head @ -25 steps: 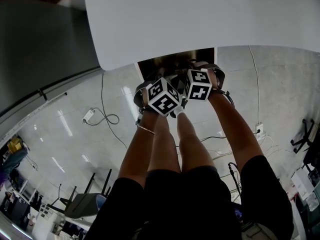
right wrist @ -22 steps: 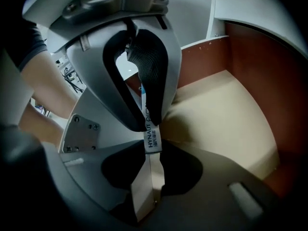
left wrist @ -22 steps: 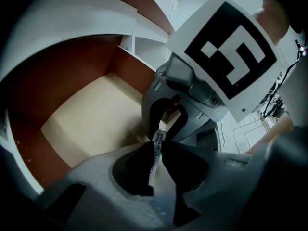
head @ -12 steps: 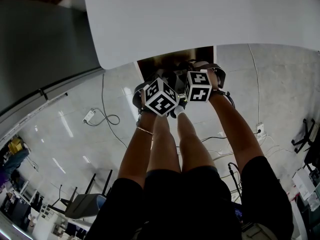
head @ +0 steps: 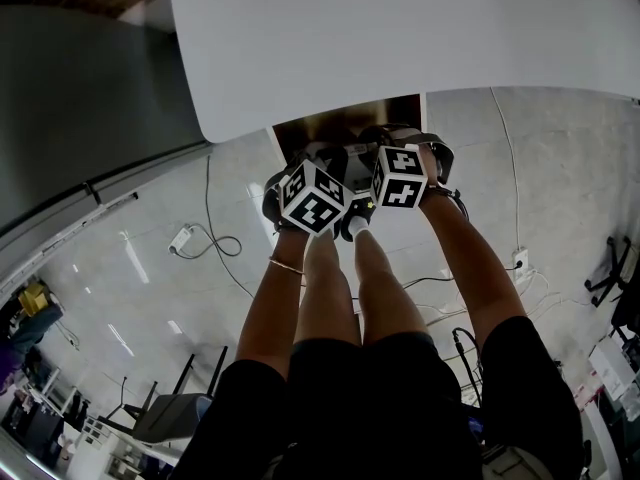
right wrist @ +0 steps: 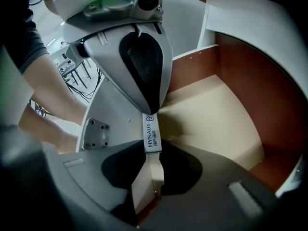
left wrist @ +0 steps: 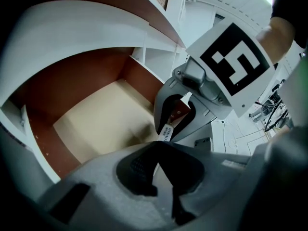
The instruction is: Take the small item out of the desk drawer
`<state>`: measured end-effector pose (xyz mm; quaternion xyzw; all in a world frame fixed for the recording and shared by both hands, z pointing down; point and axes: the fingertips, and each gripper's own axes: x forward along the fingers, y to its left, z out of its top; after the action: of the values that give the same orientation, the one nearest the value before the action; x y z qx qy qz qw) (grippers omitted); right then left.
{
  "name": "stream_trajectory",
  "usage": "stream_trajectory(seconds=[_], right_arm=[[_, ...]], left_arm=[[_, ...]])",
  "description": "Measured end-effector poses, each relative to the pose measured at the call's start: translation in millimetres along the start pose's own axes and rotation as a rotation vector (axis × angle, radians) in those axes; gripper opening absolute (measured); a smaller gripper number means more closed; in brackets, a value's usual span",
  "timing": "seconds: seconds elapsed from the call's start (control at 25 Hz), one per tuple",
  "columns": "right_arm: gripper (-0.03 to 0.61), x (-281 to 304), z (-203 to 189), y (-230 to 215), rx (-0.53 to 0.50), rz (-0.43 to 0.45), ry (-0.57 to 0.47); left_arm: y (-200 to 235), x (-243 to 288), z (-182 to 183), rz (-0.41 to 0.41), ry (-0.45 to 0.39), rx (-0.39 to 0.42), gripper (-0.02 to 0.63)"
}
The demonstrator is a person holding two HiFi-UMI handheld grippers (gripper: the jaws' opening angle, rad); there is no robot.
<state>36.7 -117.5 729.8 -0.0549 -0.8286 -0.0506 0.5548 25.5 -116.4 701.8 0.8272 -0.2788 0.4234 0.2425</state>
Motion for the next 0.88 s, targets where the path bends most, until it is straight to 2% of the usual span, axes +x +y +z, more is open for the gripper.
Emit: stream_trajectory(seconds=[0.88], right_arm=[[0.100, -53, -2, 5, 0.120, -0.064, -0.015]], left_arm=[[-6, -46, 16, 0.022, -0.024, -0.022, -0.003]])
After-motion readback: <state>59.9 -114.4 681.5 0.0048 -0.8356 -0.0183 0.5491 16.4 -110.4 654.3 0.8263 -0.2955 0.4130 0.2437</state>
